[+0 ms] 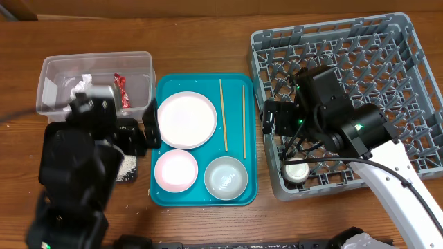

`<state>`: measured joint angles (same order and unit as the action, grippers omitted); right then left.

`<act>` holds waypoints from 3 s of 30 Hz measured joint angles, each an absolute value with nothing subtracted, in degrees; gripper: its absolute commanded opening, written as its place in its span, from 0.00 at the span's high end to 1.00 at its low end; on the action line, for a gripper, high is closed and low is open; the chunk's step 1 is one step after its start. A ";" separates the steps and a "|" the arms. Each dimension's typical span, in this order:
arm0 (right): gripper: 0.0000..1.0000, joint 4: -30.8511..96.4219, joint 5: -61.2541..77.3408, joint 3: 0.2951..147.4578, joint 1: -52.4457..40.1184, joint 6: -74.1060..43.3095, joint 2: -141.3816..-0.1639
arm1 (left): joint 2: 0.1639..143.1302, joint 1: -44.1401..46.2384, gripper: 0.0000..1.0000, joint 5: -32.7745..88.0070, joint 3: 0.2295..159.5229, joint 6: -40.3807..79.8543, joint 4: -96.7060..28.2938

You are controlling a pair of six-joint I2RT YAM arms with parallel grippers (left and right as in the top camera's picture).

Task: Sort waste into correct bins and load items into the dishwasher
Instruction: 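Grasp the red wrapper with the left gripper and drop it in the clear bin, then grasp the pink bowl with the right gripper, then place the pink bowl upright in the dish rack's back row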

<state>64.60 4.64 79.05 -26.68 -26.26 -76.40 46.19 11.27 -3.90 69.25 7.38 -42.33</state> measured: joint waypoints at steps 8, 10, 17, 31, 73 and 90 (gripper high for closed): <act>0.00 64.58 4.67 79.05 -26.68 -26.28 -76.40 | 25.61 10.68 0.00 -3.51 40.01 5.37 -23.24; 0.00 64.55 4.69 79.05 -26.68 -26.26 -76.42 | 20.56 10.31 0.00 -3.46 34.65 5.34 -19.94; 0.00 64.60 4.67 79.05 -26.68 -26.26 -76.44 | 3.92 9.65 0.00 -3.25 18.31 5.34 -14.61; 0.00 64.60 4.64 79.05 -26.68 -26.26 -76.44 | 1.17 9.65 0.00 -2.79 0.51 5.34 -4.54; 0.23 46.39 13.28 79.07 -50.30 -33.04 -98.24 | 1.19 9.65 0.00 -2.17 0.51 5.32 -4.40; 0.88 40.25 12.67 79.09 -50.72 -37.43 -114.43 | 1.19 9.65 0.00 -2.17 0.51 5.32 -4.40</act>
